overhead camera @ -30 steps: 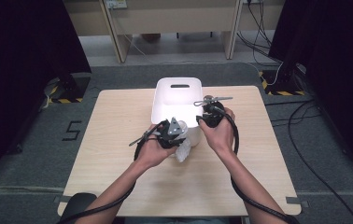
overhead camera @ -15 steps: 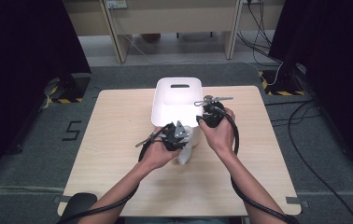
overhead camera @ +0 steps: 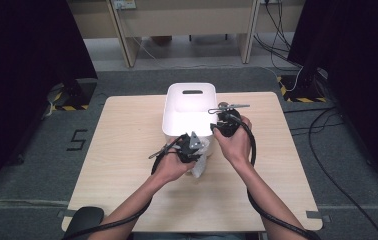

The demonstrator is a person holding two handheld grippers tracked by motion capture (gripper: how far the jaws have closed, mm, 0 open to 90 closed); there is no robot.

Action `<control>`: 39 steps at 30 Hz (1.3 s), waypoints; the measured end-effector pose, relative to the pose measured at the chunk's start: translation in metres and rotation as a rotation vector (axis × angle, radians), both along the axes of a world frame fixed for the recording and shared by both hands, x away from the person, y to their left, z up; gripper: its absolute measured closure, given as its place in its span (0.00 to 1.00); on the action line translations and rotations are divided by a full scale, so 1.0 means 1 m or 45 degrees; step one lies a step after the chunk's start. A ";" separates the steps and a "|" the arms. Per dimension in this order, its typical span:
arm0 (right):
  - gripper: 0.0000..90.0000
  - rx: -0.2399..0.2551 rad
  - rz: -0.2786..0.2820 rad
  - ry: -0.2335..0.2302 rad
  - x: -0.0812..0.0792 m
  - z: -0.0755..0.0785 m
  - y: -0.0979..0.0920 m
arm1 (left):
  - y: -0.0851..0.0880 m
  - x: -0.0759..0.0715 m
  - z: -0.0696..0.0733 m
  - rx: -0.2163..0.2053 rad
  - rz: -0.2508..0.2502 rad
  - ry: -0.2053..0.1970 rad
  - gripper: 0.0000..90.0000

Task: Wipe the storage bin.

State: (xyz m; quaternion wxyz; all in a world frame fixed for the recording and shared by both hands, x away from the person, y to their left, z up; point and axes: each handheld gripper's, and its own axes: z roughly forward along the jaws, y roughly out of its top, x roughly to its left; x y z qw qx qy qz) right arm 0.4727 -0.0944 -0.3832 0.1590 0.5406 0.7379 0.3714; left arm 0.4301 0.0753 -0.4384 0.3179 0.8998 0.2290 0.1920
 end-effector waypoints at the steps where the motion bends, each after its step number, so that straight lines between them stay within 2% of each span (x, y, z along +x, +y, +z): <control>1: 0.80 0.000 0.000 0.000 0.000 0.000 0.000 | -0.001 0.000 -0.001 0.000 -0.002 0.002 0.86; 8: 0.80 0.011 -0.006 -0.001 -0.001 0.000 0.000 | -0.004 0.002 -0.010 0.024 -0.009 0.010 0.86; 13: 0.80 0.011 -0.007 0.000 -0.001 0.000 0.000 | -0.005 0.004 -0.017 0.016 -0.009 0.023 0.86; 19: 0.80 0.003 -0.005 -0.003 -0.001 0.000 0.001 | -0.006 0.005 -0.017 0.020 -0.013 0.022 0.86; 29: 0.80 -0.001 -0.003 -0.006 -0.001 0.000 0.000 | -0.009 0.005 -0.009 -0.014 -0.032 0.031 0.87; 33: 0.80 -0.001 0.001 -0.005 0.000 0.000 0.000 | -0.010 0.004 0.000 -0.035 -0.043 0.015 0.87; 35: 0.80 0.003 -0.002 -0.002 0.000 0.000 0.000 | -0.011 0.003 0.006 -0.063 -0.046 0.007 0.87; 39: 0.80 0.006 -0.005 0.007 0.000 0.000 0.000 | -0.013 0.004 0.016 -0.059 -0.057 0.002 0.87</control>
